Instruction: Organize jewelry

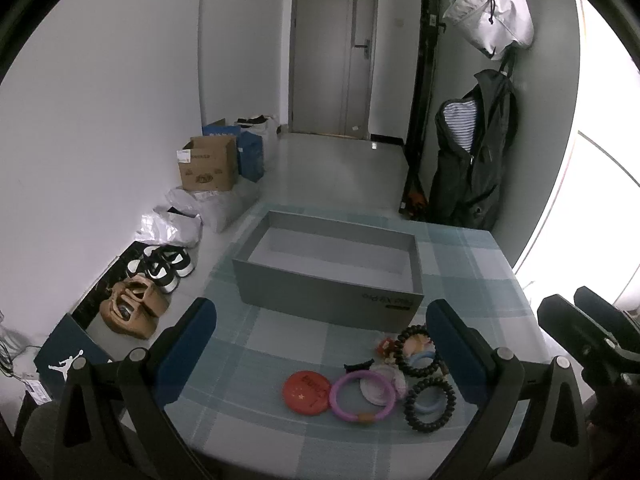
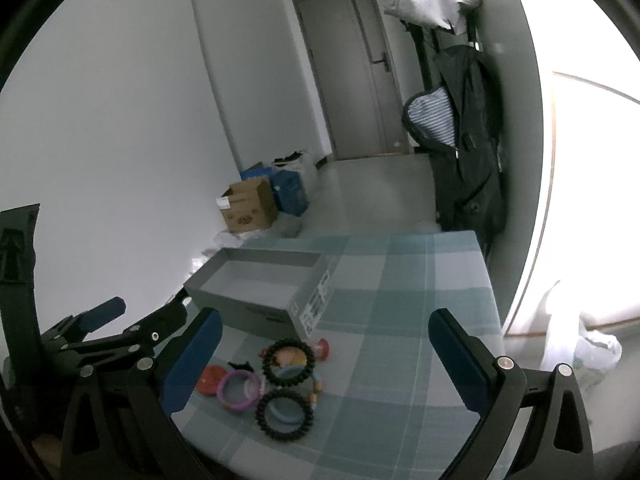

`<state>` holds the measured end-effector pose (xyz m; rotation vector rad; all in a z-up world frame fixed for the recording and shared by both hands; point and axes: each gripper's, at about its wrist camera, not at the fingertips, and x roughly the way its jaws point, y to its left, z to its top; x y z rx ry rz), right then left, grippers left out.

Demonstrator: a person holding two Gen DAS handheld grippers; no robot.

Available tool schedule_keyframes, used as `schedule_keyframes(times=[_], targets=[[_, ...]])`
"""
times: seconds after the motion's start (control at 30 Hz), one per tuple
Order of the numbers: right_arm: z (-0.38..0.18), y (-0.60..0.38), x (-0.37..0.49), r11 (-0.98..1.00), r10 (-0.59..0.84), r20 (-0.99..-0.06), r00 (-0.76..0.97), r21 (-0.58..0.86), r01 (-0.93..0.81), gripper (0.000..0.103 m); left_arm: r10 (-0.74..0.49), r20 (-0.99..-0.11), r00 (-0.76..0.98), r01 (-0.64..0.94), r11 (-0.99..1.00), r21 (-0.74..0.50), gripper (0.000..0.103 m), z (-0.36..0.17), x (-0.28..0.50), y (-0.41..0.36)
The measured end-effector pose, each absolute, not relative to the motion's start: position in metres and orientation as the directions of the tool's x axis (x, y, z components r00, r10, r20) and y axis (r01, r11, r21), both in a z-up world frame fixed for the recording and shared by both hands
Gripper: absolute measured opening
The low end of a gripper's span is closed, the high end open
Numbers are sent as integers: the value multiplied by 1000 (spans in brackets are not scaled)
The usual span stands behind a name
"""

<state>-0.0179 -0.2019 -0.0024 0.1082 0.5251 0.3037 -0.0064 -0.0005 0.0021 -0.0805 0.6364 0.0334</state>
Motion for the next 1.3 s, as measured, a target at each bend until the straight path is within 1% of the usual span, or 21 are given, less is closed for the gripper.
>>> schedule_keyframes(times=[0.33, 0.43, 1.07, 1.3], targets=[[-2, -206, -17, 949, 315, -470, 825, 180, -259, 103, 23, -577, 817, -68, 996, -57, 102, 3, -5, 5], [-1, -205, -17, 955, 296, -470, 831, 161, -249, 103, 28, -577, 816, -74, 996, -56, 102, 3, -3, 10], [0, -203, -19, 952, 305, -467, 830, 157, -262, 103, 1, -584, 812, -46, 997, -62, 102, 1, -4, 7], [-2, -200, -16, 944, 330, -480, 813, 175, -279, 103, -13, -592, 806, -37, 997, -72, 102, 0, -2, 5]])
